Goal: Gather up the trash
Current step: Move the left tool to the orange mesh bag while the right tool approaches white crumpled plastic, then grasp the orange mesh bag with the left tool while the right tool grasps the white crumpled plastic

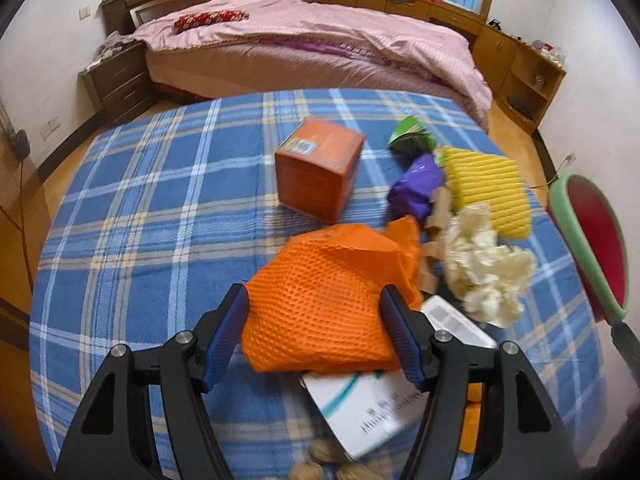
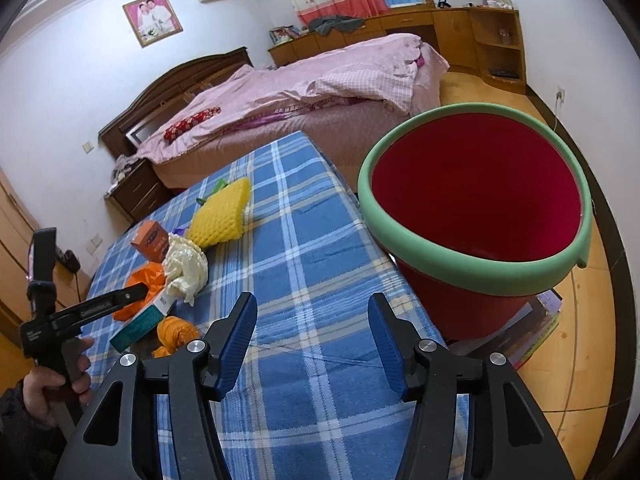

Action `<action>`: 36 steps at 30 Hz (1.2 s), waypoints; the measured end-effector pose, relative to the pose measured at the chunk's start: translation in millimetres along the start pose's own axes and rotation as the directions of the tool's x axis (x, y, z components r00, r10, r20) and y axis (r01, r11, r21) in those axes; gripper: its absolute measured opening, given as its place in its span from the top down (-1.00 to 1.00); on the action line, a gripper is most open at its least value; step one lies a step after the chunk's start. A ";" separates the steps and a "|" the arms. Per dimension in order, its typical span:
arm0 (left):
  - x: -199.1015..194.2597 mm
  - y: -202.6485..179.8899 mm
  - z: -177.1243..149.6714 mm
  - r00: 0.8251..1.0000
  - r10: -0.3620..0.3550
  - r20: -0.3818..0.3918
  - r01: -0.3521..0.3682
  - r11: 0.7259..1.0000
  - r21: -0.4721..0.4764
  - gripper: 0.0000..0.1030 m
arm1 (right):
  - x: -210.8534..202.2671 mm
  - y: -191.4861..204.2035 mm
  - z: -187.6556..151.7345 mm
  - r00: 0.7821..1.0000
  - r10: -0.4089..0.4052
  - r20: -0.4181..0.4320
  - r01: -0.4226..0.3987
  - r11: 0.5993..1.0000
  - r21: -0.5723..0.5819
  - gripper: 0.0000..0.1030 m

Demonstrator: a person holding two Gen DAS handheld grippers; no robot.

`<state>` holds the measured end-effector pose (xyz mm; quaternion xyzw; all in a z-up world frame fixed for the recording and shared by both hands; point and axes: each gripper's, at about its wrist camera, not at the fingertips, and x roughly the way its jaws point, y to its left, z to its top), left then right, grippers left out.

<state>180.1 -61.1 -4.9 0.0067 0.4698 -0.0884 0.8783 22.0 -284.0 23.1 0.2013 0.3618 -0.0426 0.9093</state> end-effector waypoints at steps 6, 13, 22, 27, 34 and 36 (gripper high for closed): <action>10.5 7.4 -5.4 1.000 0.003 -0.002 -0.003 1.000 -0.030 -0.39 | 5.2 5.6 -0.7 1.000 -0.004 -0.013 0.004 1.000 -0.012 -0.15; 13.4 5.8 -4.4 0.999 0.044 0.008 -0.044 0.999 -0.020 -0.42 | 12.1 19.7 1.5 1.000 0.001 -0.024 -0.003 0.999 -0.054 -0.15; 5.6 -0.2 -8.5 0.999 -0.019 0.040 0.018 1.000 0.008 0.38 | 31.7 56.2 12.4 0.998 0.034 -0.057 -0.042 0.989 -0.141 -0.15; -0.8 14.9 -9.4 0.994 -0.099 0.041 0.102 0.993 -0.060 0.63 | 47.7 77.7 16.6 0.995 0.060 -0.081 -0.074 0.981 -0.179 -0.15; -26.4 47.8 -13.2 0.990 -0.087 0.108 0.103 0.983 -0.153 0.64 | 82.1 100.0 17.1 0.983 0.101 -0.155 -0.129 0.974 -0.185 -0.15; -33.4 55.3 -13.8 0.989 -0.080 0.122 0.100 0.980 -0.169 0.64 | 92.0 105.4 16.3 0.980 0.104 -0.170 -0.136 0.973 -0.188 -0.15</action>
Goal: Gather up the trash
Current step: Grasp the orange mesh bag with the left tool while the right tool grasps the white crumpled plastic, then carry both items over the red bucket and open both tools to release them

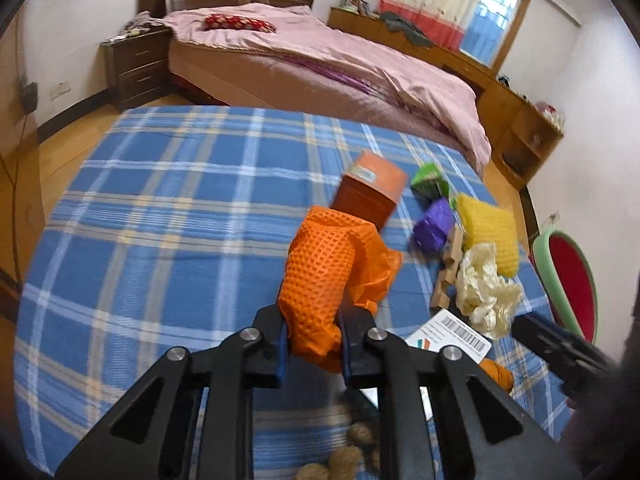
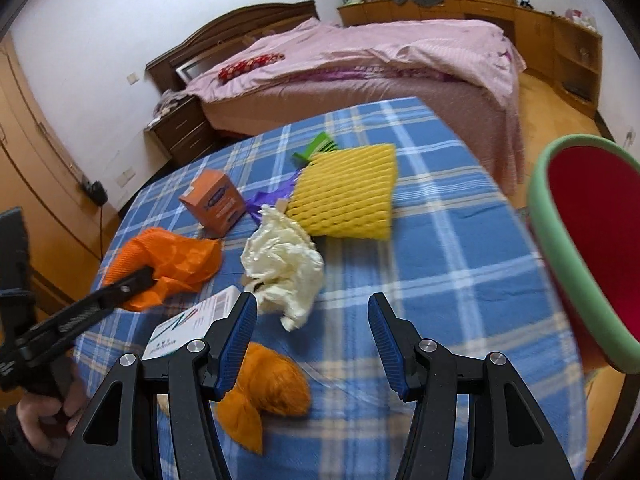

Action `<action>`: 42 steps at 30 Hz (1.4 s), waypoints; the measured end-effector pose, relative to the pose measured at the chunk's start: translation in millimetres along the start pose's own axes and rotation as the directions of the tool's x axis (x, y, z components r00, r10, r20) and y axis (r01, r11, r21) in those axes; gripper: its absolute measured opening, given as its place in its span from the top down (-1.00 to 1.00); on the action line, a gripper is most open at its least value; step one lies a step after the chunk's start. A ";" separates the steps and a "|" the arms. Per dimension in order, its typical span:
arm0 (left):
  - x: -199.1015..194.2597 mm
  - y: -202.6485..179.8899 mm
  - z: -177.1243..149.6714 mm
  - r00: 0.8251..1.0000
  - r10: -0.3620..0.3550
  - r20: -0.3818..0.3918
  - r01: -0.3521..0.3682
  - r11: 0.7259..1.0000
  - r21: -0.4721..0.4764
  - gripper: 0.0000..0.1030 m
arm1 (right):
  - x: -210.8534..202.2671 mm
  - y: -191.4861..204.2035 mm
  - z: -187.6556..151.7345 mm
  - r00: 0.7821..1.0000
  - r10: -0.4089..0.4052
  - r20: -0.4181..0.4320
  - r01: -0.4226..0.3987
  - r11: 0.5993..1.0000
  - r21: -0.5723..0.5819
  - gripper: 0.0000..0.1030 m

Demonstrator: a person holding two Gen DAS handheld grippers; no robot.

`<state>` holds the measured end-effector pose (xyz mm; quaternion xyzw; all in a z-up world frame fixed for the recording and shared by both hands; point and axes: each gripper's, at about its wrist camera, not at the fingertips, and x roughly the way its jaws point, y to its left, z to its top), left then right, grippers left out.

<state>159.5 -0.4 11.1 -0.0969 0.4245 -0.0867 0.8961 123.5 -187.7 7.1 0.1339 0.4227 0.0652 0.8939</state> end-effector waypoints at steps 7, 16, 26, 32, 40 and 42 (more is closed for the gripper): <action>-12.5 4.3 -0.9 1.000 -0.007 0.021 0.008 1.000 -0.015 0.64 | 23.7 4.3 0.1 0.998 0.032 -0.055 -0.032 0.999 0.005 0.33; -41.3 -10.7 -1.8 0.996 -0.064 0.065 0.063 0.998 0.011 0.64 | 4.8 0.7 -9.1 0.999 0.042 -0.009 -0.042 0.999 0.011 0.83; -71.3 -39.7 -4.2 0.990 -0.092 0.107 0.085 0.994 0.068 0.64 | -57.4 -1.2 -18.8 0.990 0.058 0.128 -0.060 0.998 0.013 0.87; -82.3 -69.9 -4.2 0.985 -0.136 0.110 0.123 0.985 0.120 0.64 | -99.9 -17.4 -21.9 0.978 0.021 0.208 -0.031 0.999 0.041 0.87; -83.3 -129.8 -1.5 0.973 -0.212 0.093 0.188 0.958 0.217 0.64 | -145.0 -56.6 -26.1 0.958 -0.079 0.275 0.048 0.992 0.116 0.87; -81.3 -146.3 -1.1 0.970 -0.225 0.089 0.198 0.950 0.242 0.64 | -151.3 -66.9 -26.2 0.953 -0.105 0.283 0.070 0.989 0.132 0.87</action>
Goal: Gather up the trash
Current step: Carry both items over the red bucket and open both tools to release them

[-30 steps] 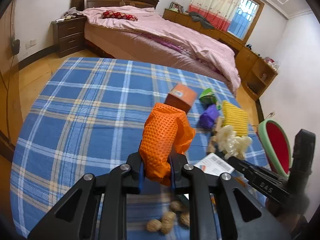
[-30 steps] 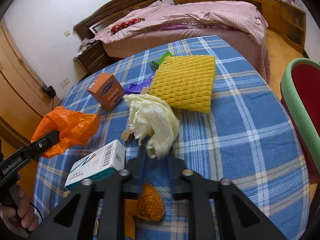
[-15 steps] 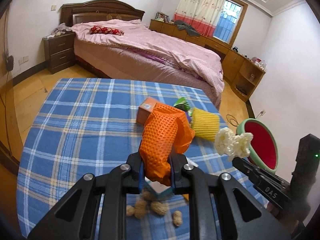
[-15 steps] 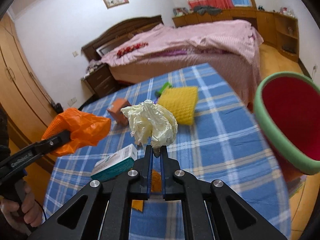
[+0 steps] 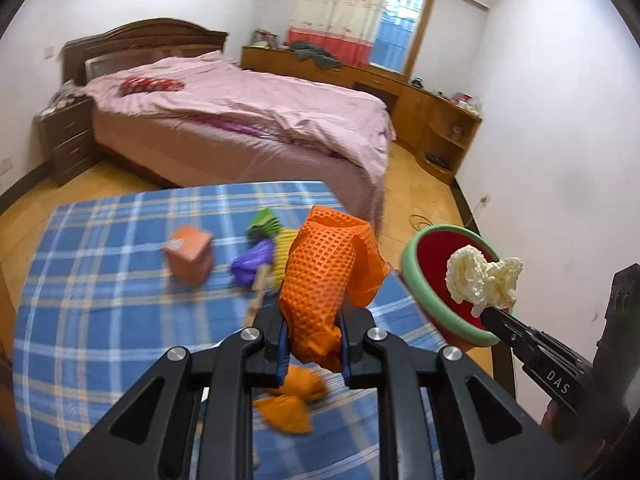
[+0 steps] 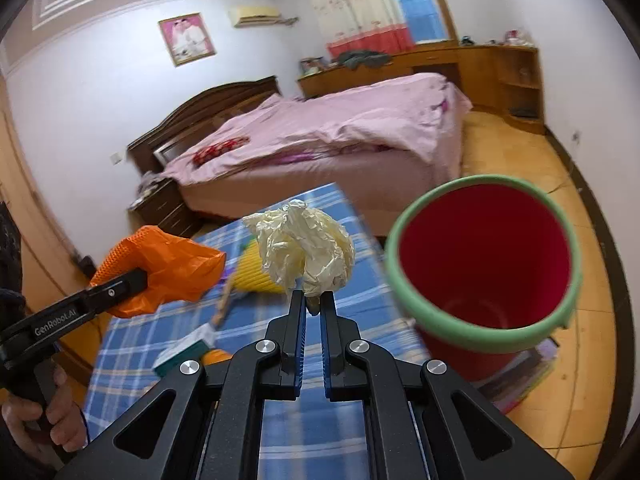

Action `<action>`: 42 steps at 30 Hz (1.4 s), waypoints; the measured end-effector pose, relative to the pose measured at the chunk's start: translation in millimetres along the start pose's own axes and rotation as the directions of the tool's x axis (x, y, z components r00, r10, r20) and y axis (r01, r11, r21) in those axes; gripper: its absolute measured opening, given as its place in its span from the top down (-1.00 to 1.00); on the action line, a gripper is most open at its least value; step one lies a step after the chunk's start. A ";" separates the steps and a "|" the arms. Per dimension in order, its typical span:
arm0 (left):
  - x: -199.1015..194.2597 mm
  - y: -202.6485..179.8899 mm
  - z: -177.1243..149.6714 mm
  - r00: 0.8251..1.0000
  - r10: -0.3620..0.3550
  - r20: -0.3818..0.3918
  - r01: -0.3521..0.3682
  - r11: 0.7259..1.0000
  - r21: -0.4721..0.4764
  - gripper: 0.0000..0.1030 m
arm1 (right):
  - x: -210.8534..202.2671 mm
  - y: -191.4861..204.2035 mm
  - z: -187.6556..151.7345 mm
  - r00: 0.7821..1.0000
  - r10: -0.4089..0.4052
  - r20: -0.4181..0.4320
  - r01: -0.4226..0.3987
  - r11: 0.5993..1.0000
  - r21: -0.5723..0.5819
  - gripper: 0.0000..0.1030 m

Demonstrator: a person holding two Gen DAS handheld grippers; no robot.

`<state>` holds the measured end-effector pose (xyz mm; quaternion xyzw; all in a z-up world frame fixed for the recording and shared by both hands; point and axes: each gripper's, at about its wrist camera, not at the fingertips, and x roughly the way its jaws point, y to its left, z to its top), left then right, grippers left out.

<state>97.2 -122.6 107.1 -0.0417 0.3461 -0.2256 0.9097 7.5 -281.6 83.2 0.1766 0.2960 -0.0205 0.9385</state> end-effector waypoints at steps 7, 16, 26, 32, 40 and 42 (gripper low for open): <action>30.8 -58.9 10.7 0.998 -0.057 -0.026 0.060 0.994 0.092 0.64 | -9.7 -49.2 11.3 0.996 -0.087 0.029 0.085 0.994 0.066 0.87; 98.1 -118.5 10.5 0.987 -0.105 -0.119 0.124 0.980 0.156 0.64 | -0.9 -106.8 11.5 0.983 -0.182 -0.004 0.181 0.973 0.144 0.87; 163.9 -154.9 0.0 0.970 -0.098 -0.223 0.138 0.975 0.172 0.64 | 20.4 -160.5 10.9 0.978 -0.196 -0.069 0.206 0.960 0.188 0.86; 184.0 -161.0 -4.0 0.963 -0.084 -0.255 0.130 0.977 0.169 0.58 | 29.7 -172.5 13.1 0.978 -0.196 -0.074 0.206 0.960 0.190 0.81; 184.6 -173.1 -7.0 0.964 -0.081 -0.252 0.131 0.973 0.190 0.20 | 26.5 -178.8 13.1 0.981 -0.187 -0.052 0.194 0.960 0.204 0.77; 181.1 -174.3 -7.2 0.965 -0.089 -0.246 0.139 0.971 0.192 0.20 | 23.7 -178.6 12.2 0.982 -0.185 -0.045 0.190 0.959 0.211 0.62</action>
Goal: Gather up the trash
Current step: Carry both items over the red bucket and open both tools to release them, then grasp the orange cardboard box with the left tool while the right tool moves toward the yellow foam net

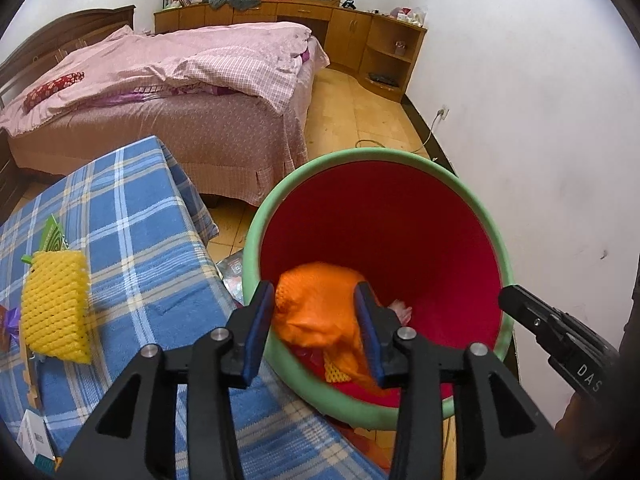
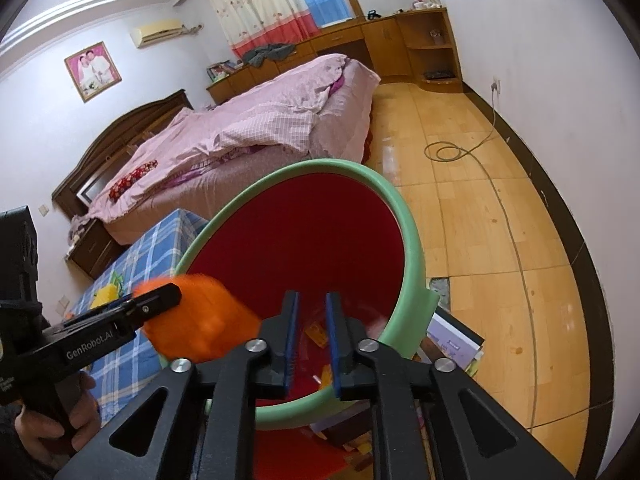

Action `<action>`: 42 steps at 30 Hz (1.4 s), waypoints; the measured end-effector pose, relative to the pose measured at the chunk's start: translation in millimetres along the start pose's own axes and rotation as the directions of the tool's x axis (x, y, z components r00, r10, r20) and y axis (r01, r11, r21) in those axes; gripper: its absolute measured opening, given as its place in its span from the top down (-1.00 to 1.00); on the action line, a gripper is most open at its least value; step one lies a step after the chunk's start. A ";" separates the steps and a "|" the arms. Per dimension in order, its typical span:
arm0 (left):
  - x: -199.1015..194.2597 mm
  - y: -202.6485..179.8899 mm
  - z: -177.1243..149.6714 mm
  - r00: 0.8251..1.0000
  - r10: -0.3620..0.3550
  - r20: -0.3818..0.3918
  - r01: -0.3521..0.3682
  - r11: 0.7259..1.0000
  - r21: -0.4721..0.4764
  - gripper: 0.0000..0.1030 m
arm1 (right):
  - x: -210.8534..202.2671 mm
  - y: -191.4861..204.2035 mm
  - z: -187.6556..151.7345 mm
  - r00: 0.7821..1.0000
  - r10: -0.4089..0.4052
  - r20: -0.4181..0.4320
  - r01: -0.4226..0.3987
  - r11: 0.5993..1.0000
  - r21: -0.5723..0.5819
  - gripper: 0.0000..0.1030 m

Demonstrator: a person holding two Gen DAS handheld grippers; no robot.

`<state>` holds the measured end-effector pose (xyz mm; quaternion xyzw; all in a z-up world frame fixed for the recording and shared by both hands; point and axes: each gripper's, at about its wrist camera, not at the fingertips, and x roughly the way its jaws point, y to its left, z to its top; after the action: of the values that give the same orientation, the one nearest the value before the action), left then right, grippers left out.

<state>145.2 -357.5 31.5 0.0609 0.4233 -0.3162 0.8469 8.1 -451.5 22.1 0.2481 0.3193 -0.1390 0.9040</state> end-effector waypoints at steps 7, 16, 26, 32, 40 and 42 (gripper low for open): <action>-18.0 -2.1 0.3 1.000 -0.012 0.027 0.012 1.000 0.009 0.20 | -15.4 5.3 -2.3 1.000 0.010 0.029 -0.010 1.000 0.008 0.46; -51.6 11.8 -6.1 0.998 0.002 0.065 -0.002 1.000 0.003 0.20 | -34.4 22.1 -8.3 0.998 0.033 0.061 -0.035 0.999 0.024 0.15; -93.5 49.2 -20.4 0.993 0.049 0.110 -0.045 0.998 -0.036 0.20 | -44.9 55.9 -20.1 0.996 0.064 0.068 -0.065 0.998 0.005 -0.13; -112.4 82.2 -30.4 0.989 0.086 0.120 -0.077 0.994 -0.076 0.20 | -45.5 75.8 -27.9 0.995 0.080 0.061 -0.079 0.997 -0.004 -0.26; -129.9 132.0 -41.7 0.980 0.154 0.123 -0.137 0.981 -0.136 0.08 | -36.2 102.3 -34.6 0.995 0.086 0.040 -0.085 0.996 -0.034 -0.46; -133.5 146.2 -44.8 0.977 0.179 0.120 -0.160 0.975 -0.152 0.00 | -31.8 108.4 -35.6 0.996 0.086 0.032 -0.085 0.996 -0.039 -0.47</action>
<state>141.7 -160.4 79.8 0.0154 0.3803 -0.2153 0.8993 10.3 -338.6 57.7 0.2423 0.2958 -0.0982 0.9188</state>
